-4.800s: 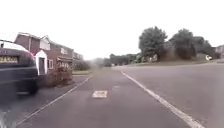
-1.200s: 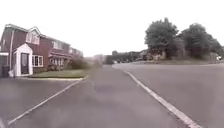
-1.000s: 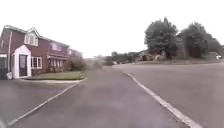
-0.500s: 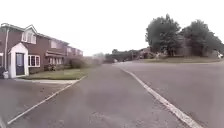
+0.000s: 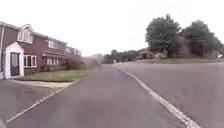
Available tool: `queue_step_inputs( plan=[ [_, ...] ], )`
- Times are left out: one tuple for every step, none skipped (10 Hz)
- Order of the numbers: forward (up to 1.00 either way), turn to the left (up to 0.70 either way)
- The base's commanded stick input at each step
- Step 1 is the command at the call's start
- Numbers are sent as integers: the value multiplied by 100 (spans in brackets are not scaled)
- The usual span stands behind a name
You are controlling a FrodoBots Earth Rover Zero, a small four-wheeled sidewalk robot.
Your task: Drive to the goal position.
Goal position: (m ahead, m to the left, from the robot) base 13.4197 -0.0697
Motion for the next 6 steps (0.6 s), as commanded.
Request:
queue_step_inputs(
  plan=[
    [100,0],
    [100,1],
    [100,4],
    [100,35],
    [100,40],
    [100,0]
  ],
)
